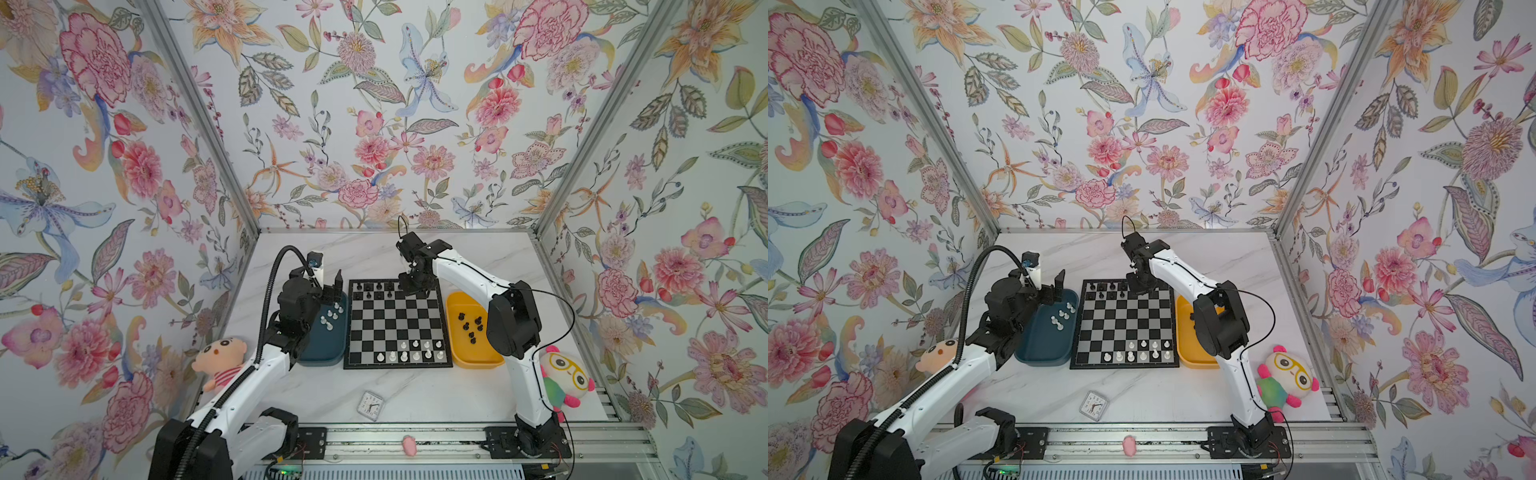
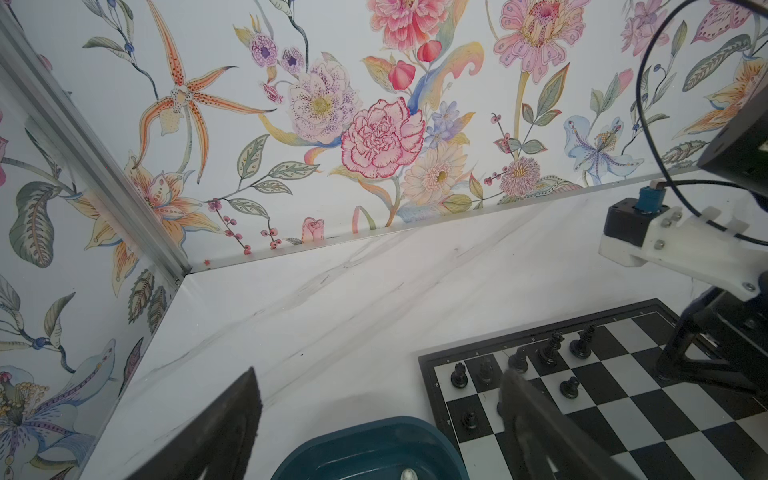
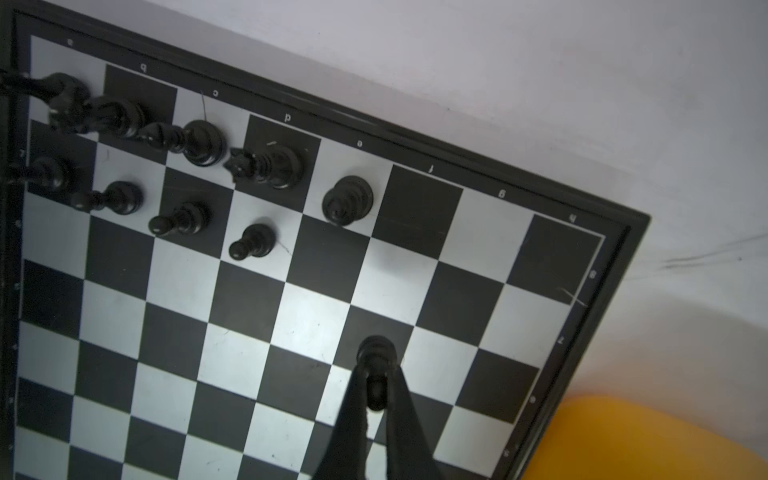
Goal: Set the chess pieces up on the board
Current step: 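Carry the black pawn with the right gripper over the board's far rows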
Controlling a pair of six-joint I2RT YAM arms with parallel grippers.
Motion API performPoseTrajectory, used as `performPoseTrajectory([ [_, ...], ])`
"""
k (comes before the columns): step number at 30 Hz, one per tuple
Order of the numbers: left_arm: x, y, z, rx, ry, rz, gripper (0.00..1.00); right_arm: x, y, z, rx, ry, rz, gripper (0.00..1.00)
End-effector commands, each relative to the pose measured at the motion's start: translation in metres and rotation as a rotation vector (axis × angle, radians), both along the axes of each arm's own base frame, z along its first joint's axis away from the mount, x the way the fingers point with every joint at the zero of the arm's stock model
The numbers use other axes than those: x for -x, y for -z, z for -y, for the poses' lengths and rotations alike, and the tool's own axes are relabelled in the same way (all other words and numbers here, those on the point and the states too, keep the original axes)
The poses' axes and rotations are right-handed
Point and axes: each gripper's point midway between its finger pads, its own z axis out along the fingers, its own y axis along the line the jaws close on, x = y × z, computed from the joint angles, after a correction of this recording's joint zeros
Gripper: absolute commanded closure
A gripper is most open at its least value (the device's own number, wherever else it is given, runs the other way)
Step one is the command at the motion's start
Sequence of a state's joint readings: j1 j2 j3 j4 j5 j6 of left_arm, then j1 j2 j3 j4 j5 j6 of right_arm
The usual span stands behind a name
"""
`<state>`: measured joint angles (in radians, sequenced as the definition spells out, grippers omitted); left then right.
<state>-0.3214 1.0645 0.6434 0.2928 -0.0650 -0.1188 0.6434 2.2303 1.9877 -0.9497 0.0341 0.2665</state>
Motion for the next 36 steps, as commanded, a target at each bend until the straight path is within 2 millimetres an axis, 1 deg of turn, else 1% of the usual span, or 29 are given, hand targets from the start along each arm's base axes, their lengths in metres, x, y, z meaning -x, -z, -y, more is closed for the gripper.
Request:
performPoseTrajectory([
  [1, 0.001, -0.005, 0.000, -0.017, -0.008, 0.020, 0.09, 0.002, 0.004, -0.015, 0.009, -0.039, -0.002, 0.92],
  [7, 0.001, -0.006, -0.002, -0.025, -0.014, 0.022, 0.09, -0.004, 0.012, -0.029, -0.012, -0.055, -0.008, 0.92],
  [10, 0.001, -0.004, -0.001, -0.030, -0.015, 0.018, 0.09, -0.005, 0.015, -0.031, -0.012, -0.059, -0.013, 0.92],
  [20, 0.001, -0.003, -0.002, -0.034, -0.016, 0.015, 0.09, -0.005, 0.028, -0.028, 0.025, -0.055, -0.022, 0.91],
  [36, 0.001, 0.001, -0.003, -0.044, -0.024, 0.007, 0.09, -0.009, 0.039, -0.026, 0.052, -0.045, -0.022, 0.91],
])
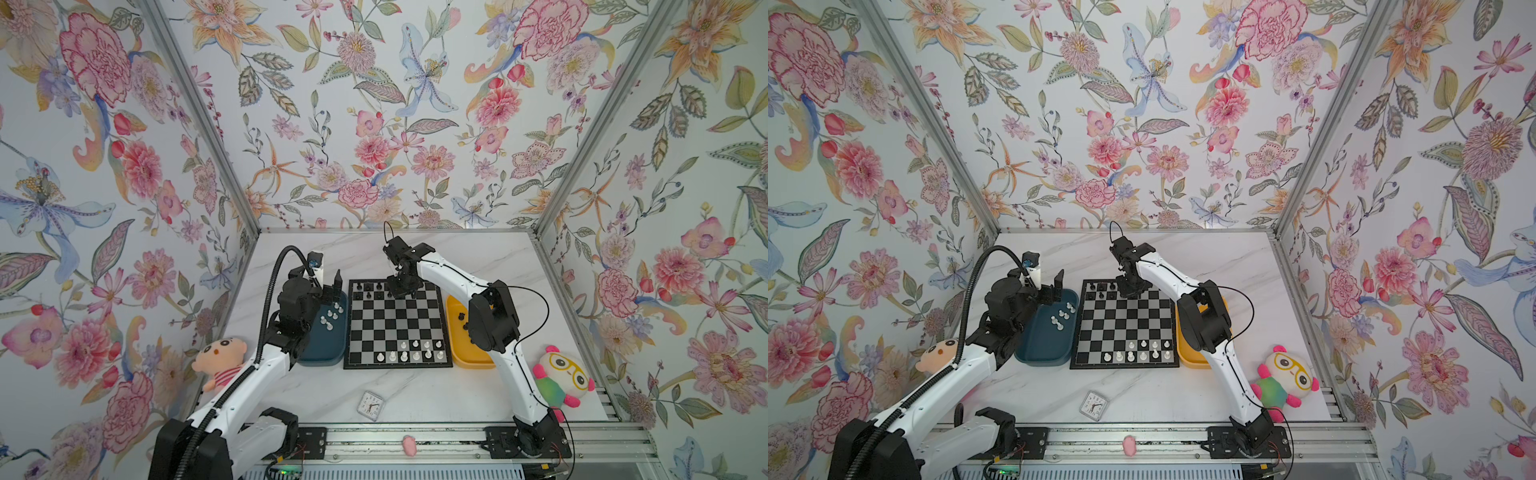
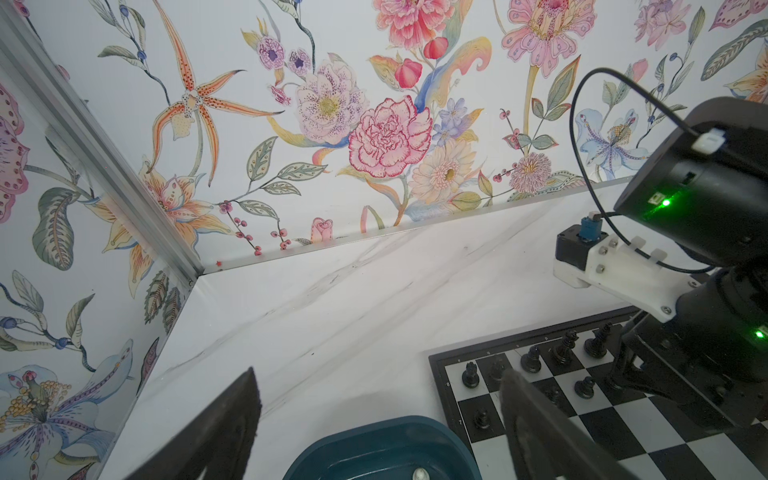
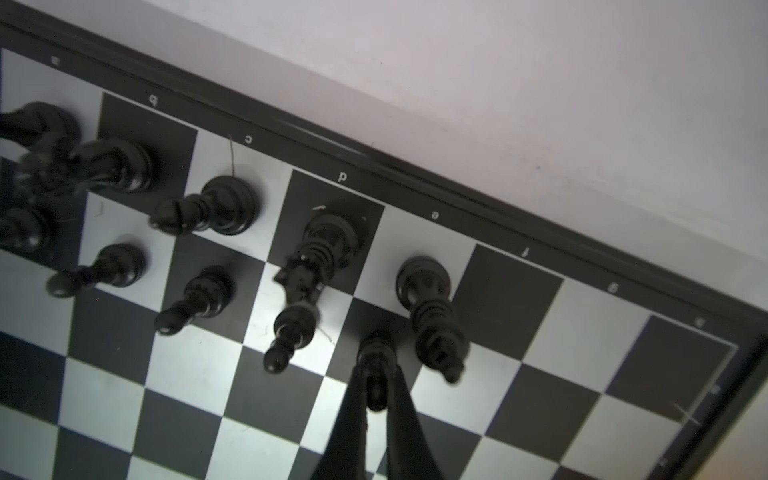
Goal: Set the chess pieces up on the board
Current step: 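Carry the black pawn with the right gripper over the board's far rows, then set the pawn down with the right gripper while the left moves over the teal tray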
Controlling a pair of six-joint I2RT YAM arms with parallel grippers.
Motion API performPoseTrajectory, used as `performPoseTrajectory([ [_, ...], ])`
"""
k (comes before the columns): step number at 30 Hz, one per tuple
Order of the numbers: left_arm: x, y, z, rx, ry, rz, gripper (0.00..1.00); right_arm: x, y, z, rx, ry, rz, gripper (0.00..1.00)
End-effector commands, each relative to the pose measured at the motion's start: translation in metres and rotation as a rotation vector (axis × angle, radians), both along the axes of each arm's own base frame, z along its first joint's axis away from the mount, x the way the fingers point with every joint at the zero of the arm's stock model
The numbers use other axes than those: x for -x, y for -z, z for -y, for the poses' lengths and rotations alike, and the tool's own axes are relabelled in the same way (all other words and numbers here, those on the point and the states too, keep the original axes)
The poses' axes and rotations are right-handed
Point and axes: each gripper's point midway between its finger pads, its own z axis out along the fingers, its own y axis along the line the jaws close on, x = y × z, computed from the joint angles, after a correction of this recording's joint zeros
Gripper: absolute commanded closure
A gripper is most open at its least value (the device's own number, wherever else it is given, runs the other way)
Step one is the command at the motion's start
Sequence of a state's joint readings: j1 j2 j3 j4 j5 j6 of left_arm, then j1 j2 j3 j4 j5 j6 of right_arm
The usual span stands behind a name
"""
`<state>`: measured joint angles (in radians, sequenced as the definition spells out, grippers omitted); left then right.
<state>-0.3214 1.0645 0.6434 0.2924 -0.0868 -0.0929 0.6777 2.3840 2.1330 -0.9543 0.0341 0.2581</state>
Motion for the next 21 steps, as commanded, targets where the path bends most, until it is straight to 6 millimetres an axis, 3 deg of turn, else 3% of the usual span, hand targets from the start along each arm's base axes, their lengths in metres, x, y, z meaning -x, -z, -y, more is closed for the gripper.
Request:
performPoseTrajectory([
  [1, 0.001, 0.001, 0.000, -0.014, -0.009, 0.002, 0.09, 0.002, 0.009, 0.005, 0.043, -0.004, -0.013, 0.91],
  [10, 0.000, 0.001, 0.000, -0.015, -0.009, 0.000, 0.09, 0.004, 0.007, 0.002, 0.037, -0.010, -0.015, 0.80],
  [21, 0.002, 0.000, 0.000, -0.014, -0.008, 0.002, 0.09, 0.004, -0.013, -0.004, 0.000, -0.012, 0.010, 0.74],
])
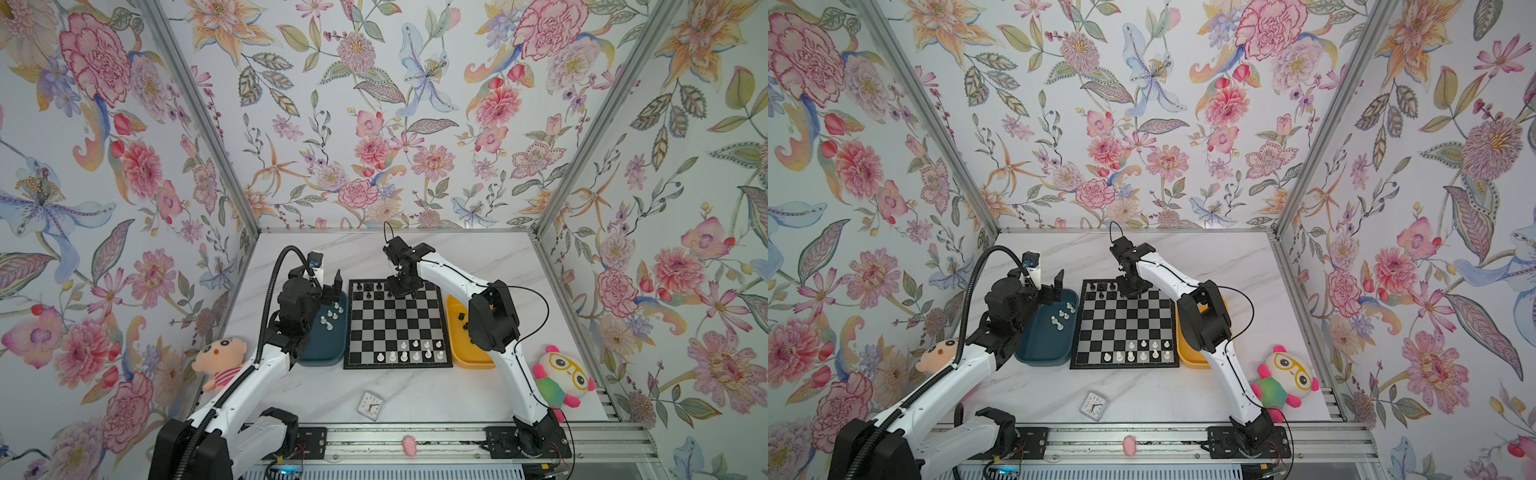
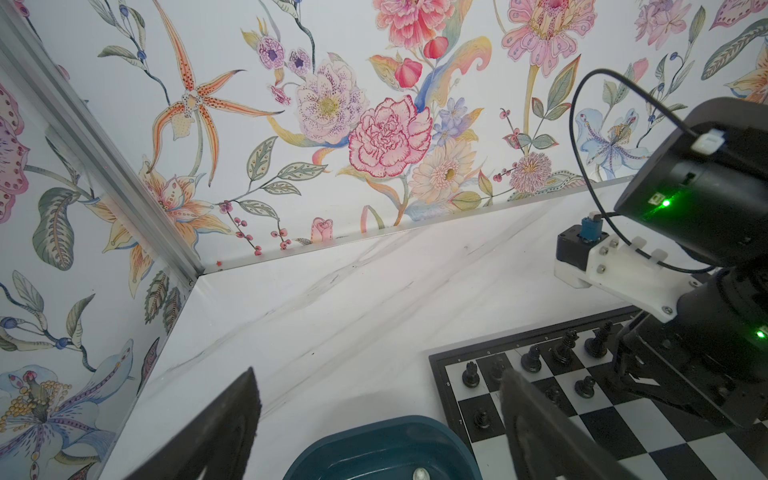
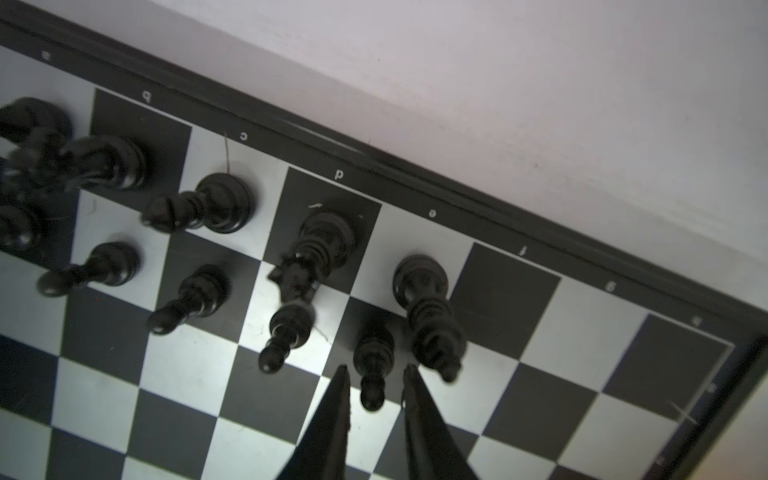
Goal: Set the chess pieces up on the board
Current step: 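Set the pawn down with the right gripper while the left moves over the teal tray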
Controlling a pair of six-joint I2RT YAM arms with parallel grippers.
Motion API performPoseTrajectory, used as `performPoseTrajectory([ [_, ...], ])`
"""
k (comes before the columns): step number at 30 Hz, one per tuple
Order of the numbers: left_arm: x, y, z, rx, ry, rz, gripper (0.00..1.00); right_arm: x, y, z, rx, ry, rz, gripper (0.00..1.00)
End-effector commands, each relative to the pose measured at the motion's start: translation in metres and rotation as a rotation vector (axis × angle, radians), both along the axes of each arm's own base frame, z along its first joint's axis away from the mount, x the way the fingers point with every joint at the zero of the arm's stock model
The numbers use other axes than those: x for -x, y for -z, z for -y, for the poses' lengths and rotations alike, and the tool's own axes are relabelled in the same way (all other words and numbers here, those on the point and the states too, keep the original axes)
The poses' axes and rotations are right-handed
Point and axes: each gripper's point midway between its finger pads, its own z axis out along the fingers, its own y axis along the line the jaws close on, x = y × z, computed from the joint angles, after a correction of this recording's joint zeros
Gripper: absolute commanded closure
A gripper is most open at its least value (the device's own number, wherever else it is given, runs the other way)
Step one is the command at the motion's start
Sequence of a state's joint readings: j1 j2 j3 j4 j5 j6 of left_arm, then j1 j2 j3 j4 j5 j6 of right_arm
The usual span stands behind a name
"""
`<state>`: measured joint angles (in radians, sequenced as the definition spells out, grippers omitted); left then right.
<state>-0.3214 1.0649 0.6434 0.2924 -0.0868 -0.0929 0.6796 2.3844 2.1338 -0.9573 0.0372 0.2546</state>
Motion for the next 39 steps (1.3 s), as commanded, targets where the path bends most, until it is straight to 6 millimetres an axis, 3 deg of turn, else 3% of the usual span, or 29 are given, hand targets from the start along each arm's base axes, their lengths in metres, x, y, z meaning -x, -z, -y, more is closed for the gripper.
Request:
performPoseTrajectory([
  [1, 0.002, -0.001, 0.000, -0.013, -0.010, 0.005, 0.08, 0.003, -0.015, -0.004, -0.010, -0.007, 0.012, 0.73],
  [16, 0.003, -0.007, 0.000, 0.003, -0.011, 0.011, 0.09, 0.009, -0.051, -0.003, -0.058, -0.001, 0.049, 0.71],
  [26, 0.003, -0.008, 0.005, 0.008, 0.013, -0.100, 0.07, 0.015, -0.094, 0.012, -0.074, -0.001, 0.138, 0.71],
  [32, -0.006, 0.015, 0.003, -0.005, -0.047, -0.320, 0.07, 0.018, -0.119, 0.019, -0.156, 0.007, 0.207, 0.71],
  [39, 0.004, 0.066, -0.022, -0.063, -0.237, -0.590, 0.09, 0.025, -0.124, 0.028, -0.250, 0.020, 0.246, 0.71],
])
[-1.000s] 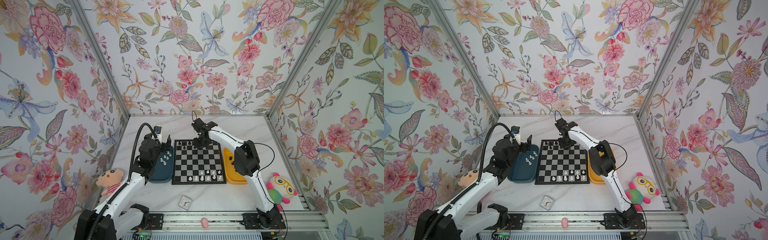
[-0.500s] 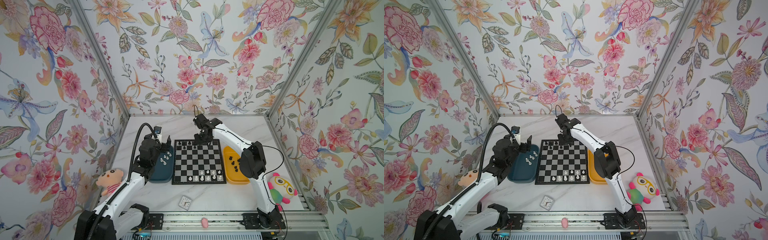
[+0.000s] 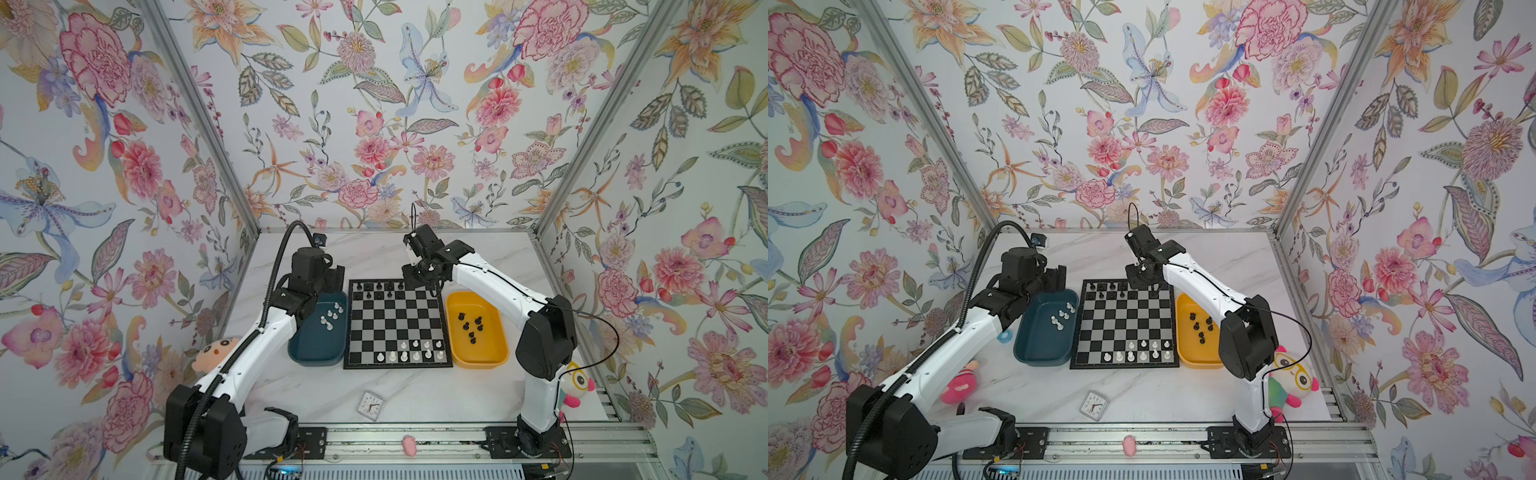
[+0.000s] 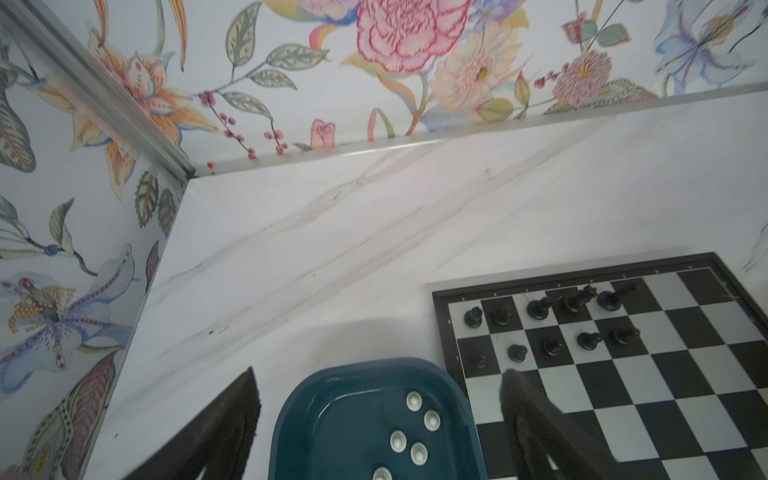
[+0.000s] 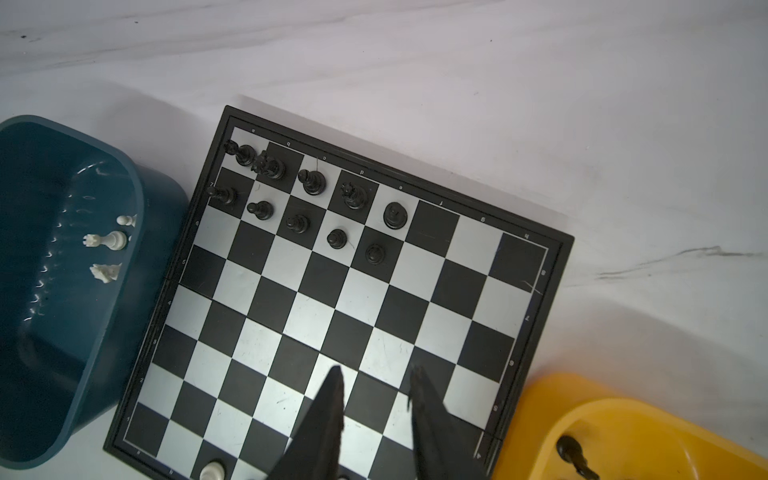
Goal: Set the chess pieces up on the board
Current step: 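Set the pawn down with the right gripper while the left moves over the teal tray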
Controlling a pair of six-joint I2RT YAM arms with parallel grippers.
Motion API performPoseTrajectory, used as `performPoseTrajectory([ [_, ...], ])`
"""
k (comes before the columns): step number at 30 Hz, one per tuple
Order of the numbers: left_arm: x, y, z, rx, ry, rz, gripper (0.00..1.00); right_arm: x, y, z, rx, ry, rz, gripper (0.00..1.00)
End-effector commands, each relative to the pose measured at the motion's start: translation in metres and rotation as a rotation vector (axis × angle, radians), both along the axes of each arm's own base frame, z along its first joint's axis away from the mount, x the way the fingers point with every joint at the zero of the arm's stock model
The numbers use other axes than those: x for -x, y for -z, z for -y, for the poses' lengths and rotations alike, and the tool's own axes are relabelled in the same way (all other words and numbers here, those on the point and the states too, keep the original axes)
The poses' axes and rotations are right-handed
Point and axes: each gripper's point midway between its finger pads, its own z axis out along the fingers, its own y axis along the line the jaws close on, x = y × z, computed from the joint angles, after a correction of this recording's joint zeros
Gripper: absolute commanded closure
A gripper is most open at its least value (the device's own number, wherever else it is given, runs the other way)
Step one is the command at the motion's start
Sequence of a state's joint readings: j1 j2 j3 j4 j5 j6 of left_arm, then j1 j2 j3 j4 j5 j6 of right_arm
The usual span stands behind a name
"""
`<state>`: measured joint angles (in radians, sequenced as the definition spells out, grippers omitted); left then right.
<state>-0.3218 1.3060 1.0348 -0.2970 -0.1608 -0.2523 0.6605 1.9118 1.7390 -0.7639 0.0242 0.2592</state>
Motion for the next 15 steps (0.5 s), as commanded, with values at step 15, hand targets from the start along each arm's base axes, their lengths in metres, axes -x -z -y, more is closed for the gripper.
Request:
performPoseTrajectory([
  [15, 0.070, 0.081, -0.024, 0.225, -0.202, -0.218, 0.15, 0.001, -0.003, 0.038, -0.143, 0.059, 0.057, 0.70],
])
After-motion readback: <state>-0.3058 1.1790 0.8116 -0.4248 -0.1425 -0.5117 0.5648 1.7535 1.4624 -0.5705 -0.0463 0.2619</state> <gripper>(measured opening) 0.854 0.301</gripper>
